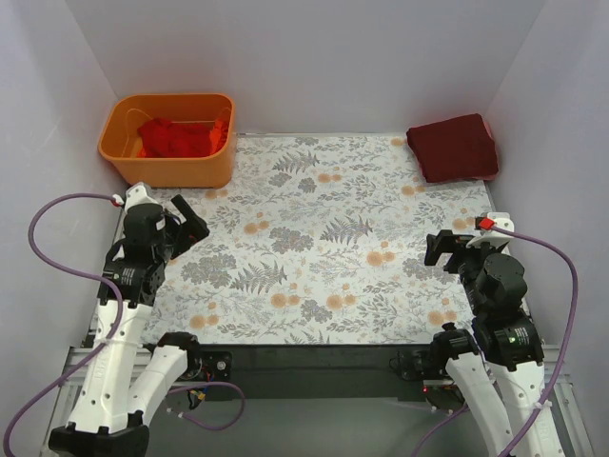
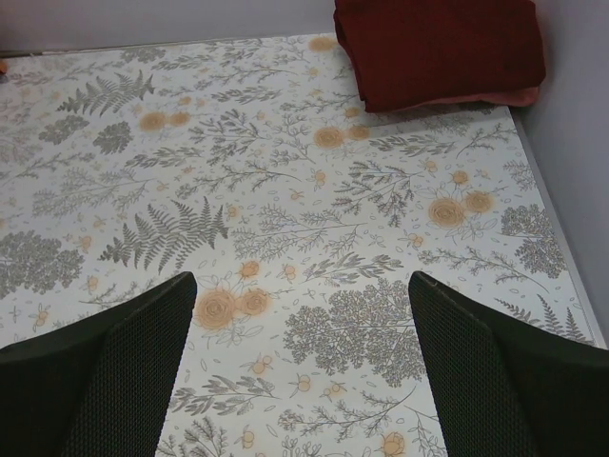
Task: Fold and stack the t-shirts
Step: Grab the tshirt from the pile
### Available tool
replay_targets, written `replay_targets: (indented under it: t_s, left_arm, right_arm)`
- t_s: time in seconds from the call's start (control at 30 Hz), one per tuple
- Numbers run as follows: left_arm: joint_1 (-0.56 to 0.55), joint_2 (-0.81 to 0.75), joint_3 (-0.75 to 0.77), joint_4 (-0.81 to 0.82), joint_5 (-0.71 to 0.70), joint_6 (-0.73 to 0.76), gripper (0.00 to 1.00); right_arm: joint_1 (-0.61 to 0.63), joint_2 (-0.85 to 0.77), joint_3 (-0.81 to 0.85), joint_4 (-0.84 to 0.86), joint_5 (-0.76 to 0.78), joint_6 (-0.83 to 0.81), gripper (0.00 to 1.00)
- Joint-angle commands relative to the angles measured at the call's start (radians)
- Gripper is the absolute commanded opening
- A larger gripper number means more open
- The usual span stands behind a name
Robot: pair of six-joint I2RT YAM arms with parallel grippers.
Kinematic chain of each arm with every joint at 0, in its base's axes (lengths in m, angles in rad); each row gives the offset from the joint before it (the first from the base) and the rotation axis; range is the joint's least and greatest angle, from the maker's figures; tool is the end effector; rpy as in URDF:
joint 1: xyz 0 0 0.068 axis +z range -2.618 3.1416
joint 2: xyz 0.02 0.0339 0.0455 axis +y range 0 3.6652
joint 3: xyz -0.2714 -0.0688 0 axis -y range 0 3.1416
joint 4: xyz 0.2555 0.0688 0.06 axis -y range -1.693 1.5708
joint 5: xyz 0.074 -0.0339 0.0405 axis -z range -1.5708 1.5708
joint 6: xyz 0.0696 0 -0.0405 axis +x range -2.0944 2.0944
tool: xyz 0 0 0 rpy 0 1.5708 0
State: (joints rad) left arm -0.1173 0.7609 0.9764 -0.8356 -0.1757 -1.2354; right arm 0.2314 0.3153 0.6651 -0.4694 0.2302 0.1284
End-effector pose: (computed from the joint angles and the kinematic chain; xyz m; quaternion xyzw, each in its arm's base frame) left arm 0.1764 -0.0085 0.3311 -0.5038 0.7296 -0.2245 0.4044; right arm 0.1226 0.0126 0.3247 0.0379 0.7461 0.0334 0.6639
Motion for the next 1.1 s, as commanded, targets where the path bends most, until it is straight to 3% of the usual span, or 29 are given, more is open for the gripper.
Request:
replay_targets:
  t_s: [0.0, 0.23, 0.43, 0.6, 0.8, 1.07]
  left_arm:
    - [-0.004, 0.011, -0.005, 0.018, -0.002, 0.011, 0.94]
    - [-0.004, 0.153, 0.076, 0.059, -0.005, 0.033, 0.94]
    - [-0.002, 0.431, 0.306, 0.145, -0.109, 0.072, 0.93]
    - [0.039, 0.792, 0.659, 0.17, -0.237, 0.116, 0.93]
    - [0.106, 1.155, 1.077, 0.124, -0.281, 0.136, 0.93]
    - [0.182, 1.461, 1.179, 0.292, -0.334, 0.148, 0.92]
  right_arm:
    - [0.008, 0.001, 0.01, 0.054, -0.014, 0.01, 0.98]
    - [0.006, 0.004, -0.009, 0.072, -0.089, 0.019, 0.98]
    - [0.006, 0.016, -0.025, 0.089, -0.162, 0.022, 0.98]
    - [0.008, 0.021, -0.058, 0.13, -0.239, 0.031, 0.98]
    - [0.017, 0.024, -0.084, 0.146, -0.293, 0.033, 0.98]
    - [0.02, 0.062, -0.102, 0.141, -0.336, 0.039, 0.98]
